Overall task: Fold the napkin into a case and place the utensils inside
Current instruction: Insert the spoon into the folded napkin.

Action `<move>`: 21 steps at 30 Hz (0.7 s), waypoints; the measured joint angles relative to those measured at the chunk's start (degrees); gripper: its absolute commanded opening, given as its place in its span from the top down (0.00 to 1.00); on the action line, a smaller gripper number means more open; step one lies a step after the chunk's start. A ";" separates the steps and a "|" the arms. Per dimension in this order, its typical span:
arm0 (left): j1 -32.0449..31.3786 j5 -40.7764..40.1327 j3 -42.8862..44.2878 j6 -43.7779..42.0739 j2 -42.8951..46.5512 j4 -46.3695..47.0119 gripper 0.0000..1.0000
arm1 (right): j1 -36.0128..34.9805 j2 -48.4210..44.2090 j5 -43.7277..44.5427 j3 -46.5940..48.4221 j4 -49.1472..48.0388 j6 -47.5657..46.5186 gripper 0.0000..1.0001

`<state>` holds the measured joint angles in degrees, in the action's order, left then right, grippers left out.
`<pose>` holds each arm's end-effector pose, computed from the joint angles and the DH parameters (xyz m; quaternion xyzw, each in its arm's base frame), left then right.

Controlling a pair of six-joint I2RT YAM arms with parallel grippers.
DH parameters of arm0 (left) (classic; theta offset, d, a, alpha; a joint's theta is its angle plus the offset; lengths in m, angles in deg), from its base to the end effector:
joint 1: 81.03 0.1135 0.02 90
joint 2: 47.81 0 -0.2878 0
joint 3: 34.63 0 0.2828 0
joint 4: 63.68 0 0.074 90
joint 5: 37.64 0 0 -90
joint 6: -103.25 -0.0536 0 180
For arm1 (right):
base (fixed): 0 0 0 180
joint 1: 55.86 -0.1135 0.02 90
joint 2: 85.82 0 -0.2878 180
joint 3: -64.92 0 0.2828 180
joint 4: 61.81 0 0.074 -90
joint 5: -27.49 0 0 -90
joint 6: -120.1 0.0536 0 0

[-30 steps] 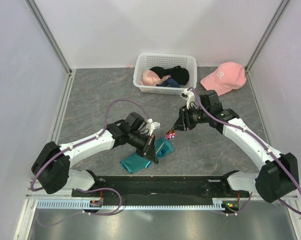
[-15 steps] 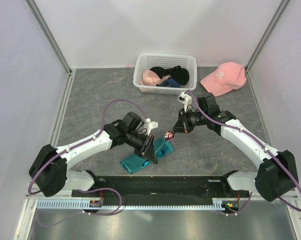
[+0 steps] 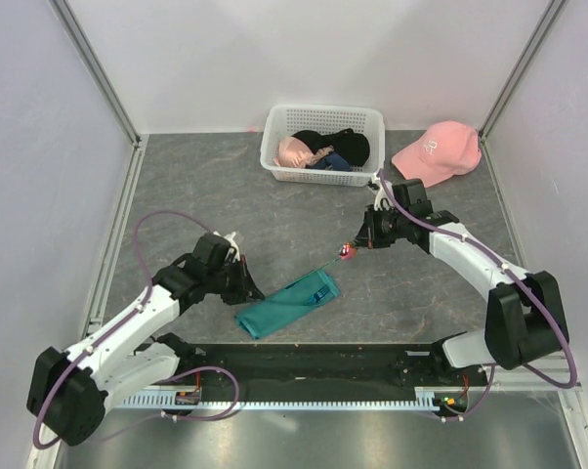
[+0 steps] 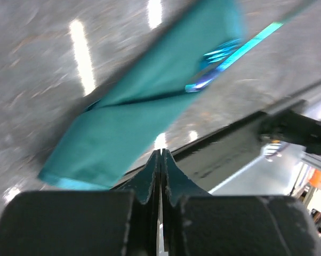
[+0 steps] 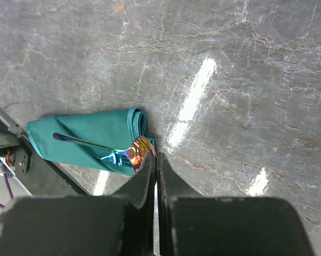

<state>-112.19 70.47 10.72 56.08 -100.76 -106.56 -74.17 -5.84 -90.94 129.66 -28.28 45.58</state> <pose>0.1680 -0.1211 0.2094 -0.0416 0.9300 -0.3192 0.1775 0.2983 0.1256 0.2315 -0.1088 0.9049 0.3191 0.2598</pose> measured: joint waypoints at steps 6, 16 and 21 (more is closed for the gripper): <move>0.00 -4.42 -3.58 2.69 -1.90 -3.56 0.98 | -0.20 2.60 0.68 0.02 -0.28 -0.31 1.00; 0.00 -9.38 -3.85 6.45 -1.81 -7.48 0.98 | -1.73 5.55 2.03 0.04 -1.07 -1.38 1.00; 0.00 -10.27 -4.15 7.80 -1.81 -8.35 0.98 | -3.43 6.69 2.49 0.04 -1.25 -1.38 1.00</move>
<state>-112.19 60.20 6.57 63.88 -102.57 -114.91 -77.60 0.85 -88.45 129.70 -29.53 44.20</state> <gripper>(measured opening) 0.026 0.010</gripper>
